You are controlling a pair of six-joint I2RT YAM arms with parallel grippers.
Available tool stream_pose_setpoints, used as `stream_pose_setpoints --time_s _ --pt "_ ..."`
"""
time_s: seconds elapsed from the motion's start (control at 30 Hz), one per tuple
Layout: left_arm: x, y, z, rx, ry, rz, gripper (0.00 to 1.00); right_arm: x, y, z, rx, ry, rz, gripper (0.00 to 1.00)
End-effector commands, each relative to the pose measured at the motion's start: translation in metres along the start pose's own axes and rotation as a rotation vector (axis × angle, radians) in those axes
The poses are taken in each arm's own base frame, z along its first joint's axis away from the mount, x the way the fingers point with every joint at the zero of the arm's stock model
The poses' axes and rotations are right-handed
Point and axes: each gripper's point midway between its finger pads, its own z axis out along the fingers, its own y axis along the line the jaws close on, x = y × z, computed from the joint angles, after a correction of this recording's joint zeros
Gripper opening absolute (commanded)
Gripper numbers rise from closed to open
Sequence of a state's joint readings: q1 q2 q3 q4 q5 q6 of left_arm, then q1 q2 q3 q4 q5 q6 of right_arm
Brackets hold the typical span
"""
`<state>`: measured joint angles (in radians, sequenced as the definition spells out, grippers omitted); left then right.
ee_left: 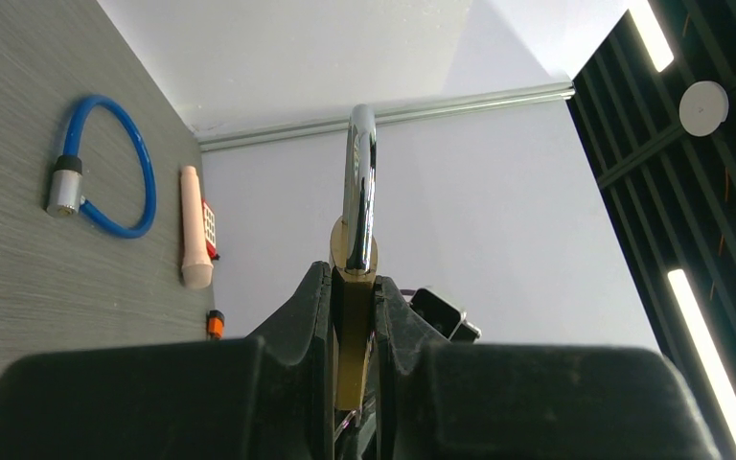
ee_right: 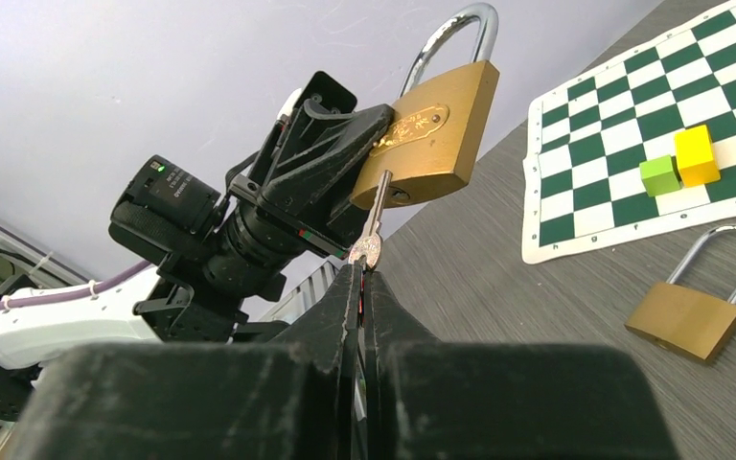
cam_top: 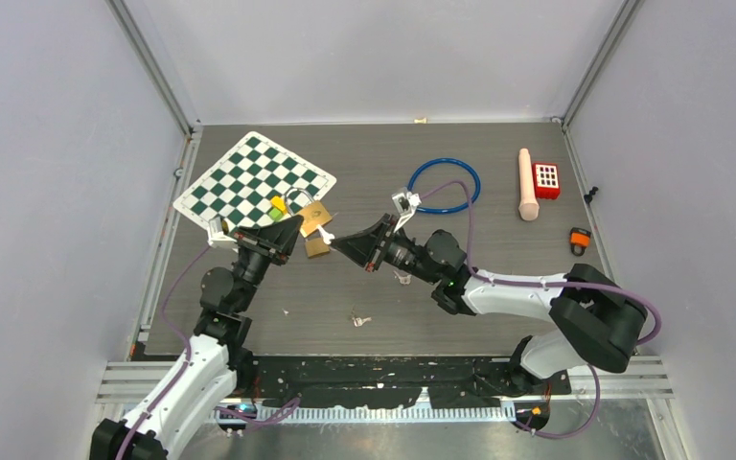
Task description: Unlock with the key
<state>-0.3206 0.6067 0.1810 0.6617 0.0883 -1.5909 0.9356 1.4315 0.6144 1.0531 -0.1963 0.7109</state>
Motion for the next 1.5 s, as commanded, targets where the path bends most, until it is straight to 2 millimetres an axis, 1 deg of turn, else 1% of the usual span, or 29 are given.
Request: stream_pose_setpoints --time_s 0.0,0.23,0.5,0.8,1.03,1.47 --pt "-0.003 -0.084 -0.004 0.267 -0.01 -0.008 0.0 -0.011 0.014 0.009 -0.041 -0.032 -0.034 0.05" --pt "-0.003 -0.085 -0.004 0.271 -0.012 -0.008 0.0 -0.003 0.016 0.004 -0.045 -0.006 -0.043 0.05" --pt "-0.003 -0.086 -0.004 0.275 -0.013 -0.01 0.0 -0.003 0.013 -0.001 -0.027 -0.011 -0.053 0.05" --pt "-0.002 -0.088 -0.005 0.28 -0.008 -0.009 0.0 -0.01 0.011 -0.004 -0.007 -0.046 -0.061 0.05" --pt "-0.002 -0.088 -0.006 0.281 -0.006 -0.007 0.0 -0.014 0.014 -0.007 -0.02 -0.066 -0.063 0.05" --pt "0.0 -0.09 -0.005 0.283 0.005 -0.003 0.0 -0.014 0.015 -0.005 -0.026 -0.065 -0.059 0.05"
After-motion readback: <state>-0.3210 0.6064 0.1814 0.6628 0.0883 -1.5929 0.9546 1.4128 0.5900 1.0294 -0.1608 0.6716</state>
